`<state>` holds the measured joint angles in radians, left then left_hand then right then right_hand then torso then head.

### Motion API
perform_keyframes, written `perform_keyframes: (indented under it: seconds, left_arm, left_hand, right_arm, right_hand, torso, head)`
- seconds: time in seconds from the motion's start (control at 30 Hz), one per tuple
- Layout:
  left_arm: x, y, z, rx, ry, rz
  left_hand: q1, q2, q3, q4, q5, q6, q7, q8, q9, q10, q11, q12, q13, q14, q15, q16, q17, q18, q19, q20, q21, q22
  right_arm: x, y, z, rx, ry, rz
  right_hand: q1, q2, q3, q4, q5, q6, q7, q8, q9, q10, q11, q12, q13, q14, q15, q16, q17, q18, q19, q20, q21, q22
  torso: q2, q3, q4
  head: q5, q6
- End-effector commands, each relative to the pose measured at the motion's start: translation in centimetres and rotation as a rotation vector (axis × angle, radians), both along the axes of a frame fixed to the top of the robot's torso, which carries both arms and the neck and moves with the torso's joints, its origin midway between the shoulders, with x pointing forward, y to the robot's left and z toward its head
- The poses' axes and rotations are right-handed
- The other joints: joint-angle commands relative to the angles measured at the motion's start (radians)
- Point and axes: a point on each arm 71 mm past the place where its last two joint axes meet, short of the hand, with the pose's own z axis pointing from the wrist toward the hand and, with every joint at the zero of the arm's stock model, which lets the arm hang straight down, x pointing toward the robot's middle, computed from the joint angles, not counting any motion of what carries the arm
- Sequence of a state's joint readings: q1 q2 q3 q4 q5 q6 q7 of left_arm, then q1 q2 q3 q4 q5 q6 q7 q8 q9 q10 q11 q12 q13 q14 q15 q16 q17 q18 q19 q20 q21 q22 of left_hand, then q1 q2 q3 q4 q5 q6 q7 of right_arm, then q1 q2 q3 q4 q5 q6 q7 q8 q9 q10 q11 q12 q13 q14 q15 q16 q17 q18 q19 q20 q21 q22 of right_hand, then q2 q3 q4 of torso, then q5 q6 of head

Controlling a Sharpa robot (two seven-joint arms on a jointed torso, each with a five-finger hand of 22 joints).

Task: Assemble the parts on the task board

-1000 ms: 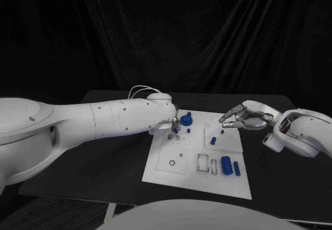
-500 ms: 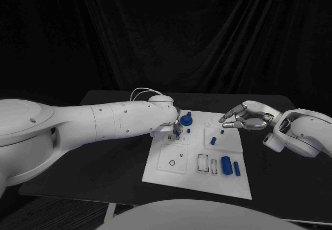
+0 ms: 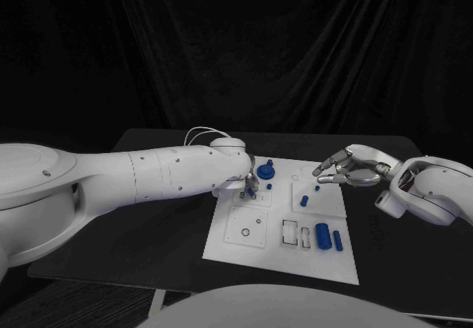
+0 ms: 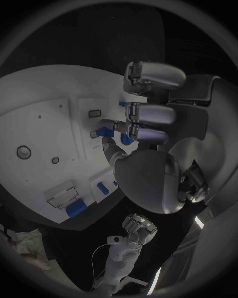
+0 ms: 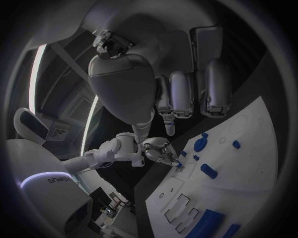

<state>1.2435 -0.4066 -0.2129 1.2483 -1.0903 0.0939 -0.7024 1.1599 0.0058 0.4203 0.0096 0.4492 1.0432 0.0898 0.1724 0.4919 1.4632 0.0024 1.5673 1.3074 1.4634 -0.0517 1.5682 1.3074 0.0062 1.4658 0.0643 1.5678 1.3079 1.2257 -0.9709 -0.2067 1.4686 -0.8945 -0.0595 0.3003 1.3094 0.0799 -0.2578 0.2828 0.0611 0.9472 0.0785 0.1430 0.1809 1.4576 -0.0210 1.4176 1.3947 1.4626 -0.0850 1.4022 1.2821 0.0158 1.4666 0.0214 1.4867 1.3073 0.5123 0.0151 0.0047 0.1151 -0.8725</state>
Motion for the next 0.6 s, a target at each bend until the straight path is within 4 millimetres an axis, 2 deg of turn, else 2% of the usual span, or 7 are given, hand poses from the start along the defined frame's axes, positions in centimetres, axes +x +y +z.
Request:
perform_keyframes:
  seconds: [0.03, 0.47, 0.6]
  left_arm:
    - [-0.25, 0.19, -0.32, 0.029, 0.016, 0.016]
    - [-0.51, 0.28, -0.92, 0.03, 0.027, 0.019]
    - [-0.5, 0.28, -0.98, 0.031, 0.028, 0.019]
  left_hand:
    - [0.0, 0.005, 0.05, -0.046, 0.002, 0.006, -0.013, 0.005, 0.001, 0.108, -0.005, 0.003, 0.263, 0.107, -0.004, 0.003, 0.263, -0.006, 0.105, -0.008, 0.003, 0.263]
    - [-0.006, 0.004, 0.048, -0.04, -0.014, 0.008, -0.014, 0.003, -0.001, 0.108, -0.006, 0.003, 0.263, 0.107, -0.006, 0.003, 0.263, -0.006, 0.105, -0.009, 0.003, 0.263]
    - [-0.007, 0.003, 0.047, -0.04, -0.016, 0.008, -0.014, 0.003, -0.001, 0.108, -0.006, 0.003, 0.263, 0.107, -0.006, 0.003, 0.263, -0.006, 0.105, -0.009, 0.003, 0.263]
  right_arm:
    - [-0.09, -0.04, -0.27, -0.009, 0.02, -0.004]
    - [-0.13, -0.08, -0.39, -0.013, 0.027, -0.004]
    - [-0.13, -0.15, -0.41, -0.014, 0.028, -0.006]
  right_hand:
    - [0.004, 0.006, -0.001, -0.005, 0.004, 0.003, 0.001, 0.0, -0.001, 0.047, -0.001, -0.006, -0.032, 0.056, 0.0, -0.004, -0.001, 0.008, 0.061, 0.005, -0.007, 0.232]
    - [0.009, 0.006, -0.001, -0.008, 0.005, 0.002, 0.001, -0.001, -0.001, 0.046, -0.001, -0.007, -0.033, 0.055, 0.0, -0.004, -0.002, 0.008, 0.06, 0.005, -0.008, 0.231]
    - [0.009, 0.006, -0.001, -0.008, 0.005, 0.002, 0.001, -0.001, -0.001, 0.046, -0.001, -0.007, -0.033, 0.055, 0.0, -0.004, -0.002, 0.008, 0.06, 0.005, -0.008, 0.231]
  torso:
    - [0.0, -0.0003, 0.0007]
    - [0.001, -0.0002, 0.0005]
    - [0.001, -0.0005, 0.0002]
  head:
    - [0.0, 0.0]
    - [-0.009, 0.0]
    - [-0.007, 0.0]
